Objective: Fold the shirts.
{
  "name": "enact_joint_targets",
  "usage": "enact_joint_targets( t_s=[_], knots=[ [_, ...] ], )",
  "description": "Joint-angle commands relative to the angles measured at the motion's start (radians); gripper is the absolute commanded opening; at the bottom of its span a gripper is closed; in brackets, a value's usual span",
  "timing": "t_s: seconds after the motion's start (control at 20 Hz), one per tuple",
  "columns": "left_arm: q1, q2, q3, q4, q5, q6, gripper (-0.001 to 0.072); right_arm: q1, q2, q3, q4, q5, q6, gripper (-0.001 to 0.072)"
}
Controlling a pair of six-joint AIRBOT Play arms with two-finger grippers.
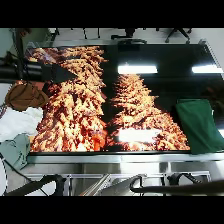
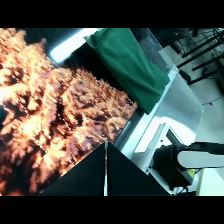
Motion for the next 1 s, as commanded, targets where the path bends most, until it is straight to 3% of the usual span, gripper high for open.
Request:
enact_joint_targets(
  t_s=[0.0, 0.15, 0.3, 0.95],
  knots=[
    [-0.051, 0.104, -0.224, 0.003, 0.081, 0.022, 0.001, 0.317, 0.063, -0.151, -0.043, -0.151, -0.031, 0.0021],
    [-0.102, 0.19, -0.411, 0.076, 0.151, 0.03, 0.0011, 0.504, 0.114, -0.288, -0.042, -0.249, -0.03, 0.0021],
    [-0.135, 0.24, -0.531, 0.105, 0.171, 0.031, 0.0012, 0.581, 0.112, -0.325, -0.041, -0.252, -0.031, 0.0021],
    [-0.125, 0.305, -0.621, 0.103, 0.238, 0.026, 0.0012, 0.594, 0.098, -0.328, -0.039, -0.241, -0.03, 0.0021]
  ],
)
